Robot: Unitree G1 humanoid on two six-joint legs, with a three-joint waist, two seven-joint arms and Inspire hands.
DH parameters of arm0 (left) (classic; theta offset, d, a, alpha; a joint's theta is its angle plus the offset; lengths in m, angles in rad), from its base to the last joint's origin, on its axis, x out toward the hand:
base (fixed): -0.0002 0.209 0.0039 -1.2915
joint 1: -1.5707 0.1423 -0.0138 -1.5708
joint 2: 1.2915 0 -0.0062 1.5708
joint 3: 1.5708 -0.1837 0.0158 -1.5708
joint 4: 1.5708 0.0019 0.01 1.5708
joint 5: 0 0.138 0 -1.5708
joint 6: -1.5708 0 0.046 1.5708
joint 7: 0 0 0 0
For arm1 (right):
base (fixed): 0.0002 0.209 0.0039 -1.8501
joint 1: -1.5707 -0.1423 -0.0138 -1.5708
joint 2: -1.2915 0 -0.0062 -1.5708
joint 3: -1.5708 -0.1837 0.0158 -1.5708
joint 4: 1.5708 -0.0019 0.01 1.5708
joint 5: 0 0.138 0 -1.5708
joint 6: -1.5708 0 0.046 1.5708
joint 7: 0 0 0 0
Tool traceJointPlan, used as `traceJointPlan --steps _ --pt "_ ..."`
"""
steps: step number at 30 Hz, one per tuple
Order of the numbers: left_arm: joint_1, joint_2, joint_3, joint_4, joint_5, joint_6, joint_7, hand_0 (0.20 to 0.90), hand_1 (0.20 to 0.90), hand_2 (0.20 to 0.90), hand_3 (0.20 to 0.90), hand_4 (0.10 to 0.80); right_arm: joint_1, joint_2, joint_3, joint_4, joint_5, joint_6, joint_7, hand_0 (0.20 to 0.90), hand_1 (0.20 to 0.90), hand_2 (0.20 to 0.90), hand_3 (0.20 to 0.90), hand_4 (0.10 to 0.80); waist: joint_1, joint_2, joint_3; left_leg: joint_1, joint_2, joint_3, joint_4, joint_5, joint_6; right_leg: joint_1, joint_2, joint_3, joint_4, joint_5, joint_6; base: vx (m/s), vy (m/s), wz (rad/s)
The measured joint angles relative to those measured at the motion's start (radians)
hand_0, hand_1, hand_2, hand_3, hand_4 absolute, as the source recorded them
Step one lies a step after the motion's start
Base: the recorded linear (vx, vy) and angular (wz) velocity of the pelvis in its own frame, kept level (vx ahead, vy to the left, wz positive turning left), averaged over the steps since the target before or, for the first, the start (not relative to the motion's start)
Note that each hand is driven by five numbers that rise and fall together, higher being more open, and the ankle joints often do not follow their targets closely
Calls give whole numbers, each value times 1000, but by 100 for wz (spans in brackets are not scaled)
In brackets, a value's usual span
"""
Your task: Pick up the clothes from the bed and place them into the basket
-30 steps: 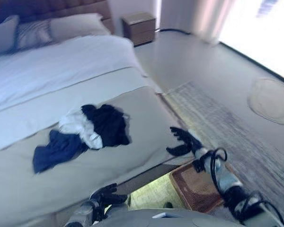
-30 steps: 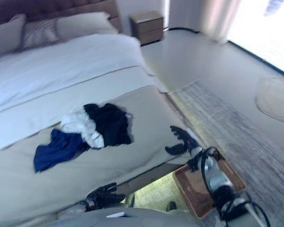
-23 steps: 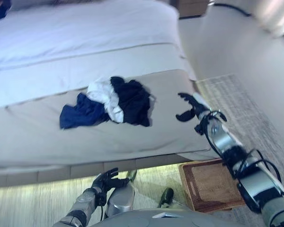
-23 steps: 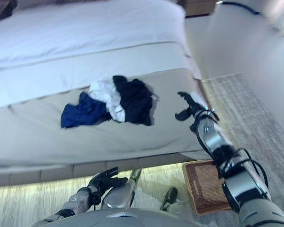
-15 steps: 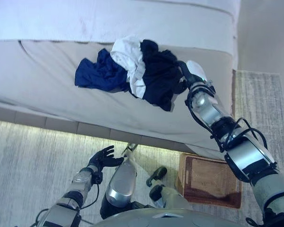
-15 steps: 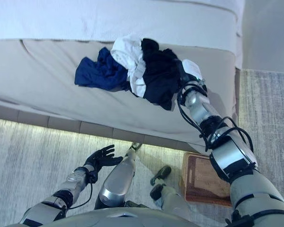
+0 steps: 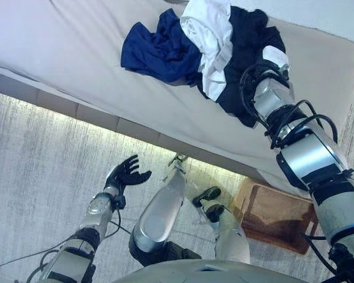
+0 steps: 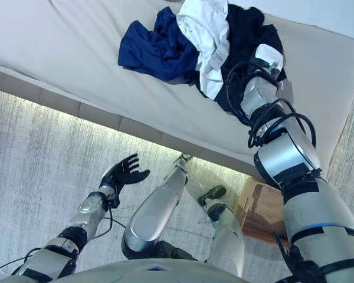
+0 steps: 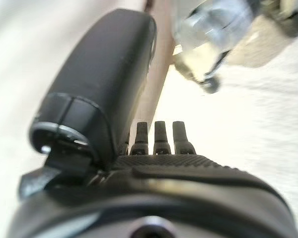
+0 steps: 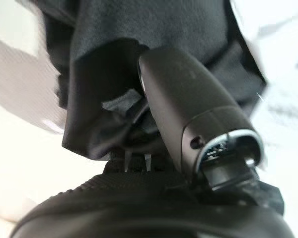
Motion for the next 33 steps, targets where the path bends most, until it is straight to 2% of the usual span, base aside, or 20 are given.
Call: traceJointPlan --steps 3,6,9,11,14,16,18,20,22,25,28,30,33 --pt "-9 34 -1 -37 -2 9 2 900 900 900 900 800 -9 -6 -2 -1 52 -6 -31 300 300 300 200 100 -5 0 0 -5 10 0 6 0 0 -12 5 9 -8 0 0 -18 -105 -11" --pt "-3 49 -5 -35 4 44 12 900 900 900 900 800 -10 -8 -6 -29 132 -48 -125 300 300 300 200 100 -7 -1 -1 -6 30 3 2 0 0 -11 36 26 -45 0 1 -24 -122 -24" --pt "17 49 -8 24 43 76 12 900 900 900 900 800 -6 -17 -10 -149 169 -81 -241 300 300 300 200 100 -31 -1 -1 8 64 21 -28 11 -15 8 68 33 -102 1 1 -26 -109 -29" --pt "43 44 -9 68 51 89 14 900 900 900 900 800 20 -43 -19 -294 191 -84 -309 300 300 300 200 100 -41 -3 -1 42 79 49 -45 18 -11 37 84 61 -134 7 -1 23 -112 -29" --pt "103 43 -4 120 82 95 13 900 900 900 900 800 109 -92 -88 -562 204 -110 -410 300 300 300 200 100 -74 -19 -2 141 81 91 -90 22 2 120 93 107 -208 57 8 42 -67 -25" --pt "142 43 20 121 88 106 7 900 900 900 900 800 222 -144 -207 -781 192 -139 -443 300 300 300 200 100 -105 -40 -5 213 77 119 -131 25 17 187 97 140 -269 101 9 104 -24 -19" --pt "168 47 25 128 90 116 5 900 900 900 900 800 254 -168 -252 -844 167 -153 -470 300 300 300 200 100 -128 -72 -20 256 79 153 -156 20 24 221 102 166 -307 125 17 122 -30 -36" --pt "169 35 26 147 110 119 0 900 900 900 900 800 319 -221 -324 -920 160 -151 -467 300 300 300 200 100 -166 -81 -27 312 77 172 -183 28 34 282 104 176 -351 153 18 105 -75 -30" --pt "187 29 47 149 131 120 -1 900 900 900 900 800 407 -263 -397 -989 149 -148 -461 300 300 300 200 100 -202 -110 -48 366 78 208 -215 26 42 322 103 208 -392 166 21 73 -80 -42" --pt "182 18 68 149 157 134 1 900 900 900 900 800 482 -289 -478 -1032 144 -132 -459 300 300 300 200 100 -260 -123 -63 429 78 244 -249 25 45 370 104 239 -435 185 19 59 -31 -38" --pt "179 2 93 148 176 151 7 900 900 900 900 800 541 -302 -531 -1046 144 -121 -460 300 300 300 200 100 -316 -114 -120 460 78 271 -282 27 49 380 105 277 -467 199 23 70 -29 -40" --pt "170 -22 96 148 182 163 9 900 900 900 900 800 594 -326 -552 -1046 145 -120 -454 300 300 300 200 100 -359 -87 -145 520 79 288 -319 27 49 432 107 288 -505 208 22 88 -27 -29" --pt "177 -70 95 150 203 182 11 900 900 900 900 800 674 -328 -576 -1046 145 -120 -446 300 300 300 200 100 -395 -41 -225 578 80 306 -376 30 50 476 111 303 -550 210 24 24 -71 -21"
